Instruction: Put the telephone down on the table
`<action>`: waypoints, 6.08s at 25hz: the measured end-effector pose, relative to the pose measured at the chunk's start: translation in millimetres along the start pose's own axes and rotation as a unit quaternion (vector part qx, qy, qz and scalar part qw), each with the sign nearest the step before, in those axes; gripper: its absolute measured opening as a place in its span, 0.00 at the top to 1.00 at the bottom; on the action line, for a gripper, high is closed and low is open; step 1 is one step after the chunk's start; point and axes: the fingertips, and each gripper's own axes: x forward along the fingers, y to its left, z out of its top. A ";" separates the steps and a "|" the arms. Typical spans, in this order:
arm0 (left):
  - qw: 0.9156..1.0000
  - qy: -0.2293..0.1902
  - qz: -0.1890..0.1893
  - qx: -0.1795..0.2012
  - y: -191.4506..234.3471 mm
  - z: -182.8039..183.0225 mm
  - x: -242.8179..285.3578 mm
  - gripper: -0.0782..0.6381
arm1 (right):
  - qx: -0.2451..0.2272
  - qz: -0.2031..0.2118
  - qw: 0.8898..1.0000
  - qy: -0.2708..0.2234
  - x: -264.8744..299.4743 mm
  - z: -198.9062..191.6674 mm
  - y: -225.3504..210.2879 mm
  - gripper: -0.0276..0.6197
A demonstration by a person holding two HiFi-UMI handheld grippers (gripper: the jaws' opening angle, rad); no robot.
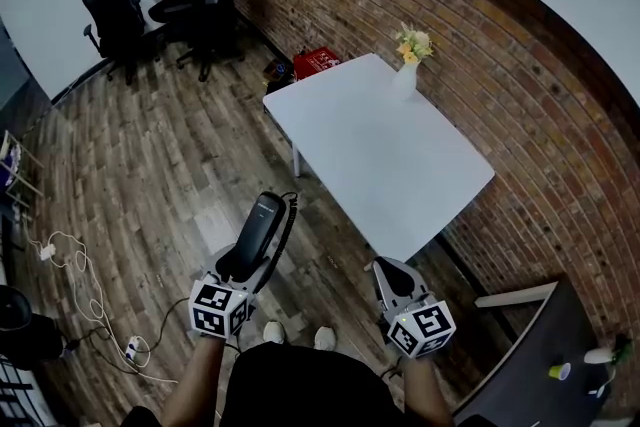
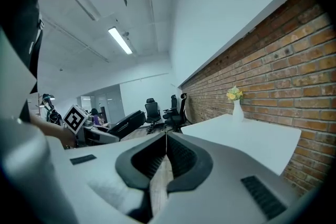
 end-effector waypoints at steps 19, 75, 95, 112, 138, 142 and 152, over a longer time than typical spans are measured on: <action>1.000 0.001 0.027 -0.004 -50.6 -12.6 -5.3 0.51 | 0.013 0.027 1.000 0.009 -44.7 -18.3 -28.3 0.92; 0.999 0.003 -0.053 -0.006 174.4 103.5 184.4 0.51 | 0.011 -0.049 0.999 0.021 225.0 54.9 -74.5 0.92; 0.999 0.019 -0.042 -0.025 197.0 131.0 255.0 0.51 | 0.014 -0.024 0.999 0.030 299.3 73.4 -130.3 0.92; 0.998 0.039 -0.023 -0.043 203.5 168.6 354.8 0.51 | 0.032 -0.001 0.998 0.060 361.0 79.6 -211.0 0.92; 0.996 0.076 -0.043 0.023 197.7 165.8 536.4 0.51 | 0.062 0.026 0.993 0.099 407.7 22.1 -287.5 0.92; 0.993 0.092 -0.062 0.046 199.6 150.6 556.5 0.51 | 0.063 0.036 0.992 0.102 416.8 15.5 -285.2 0.92; 0.983 0.127 -0.090 0.100 219.9 131.1 598.9 0.51 | 0.087 0.043 0.987 0.125 419.0 -15.5 -281.4 0.92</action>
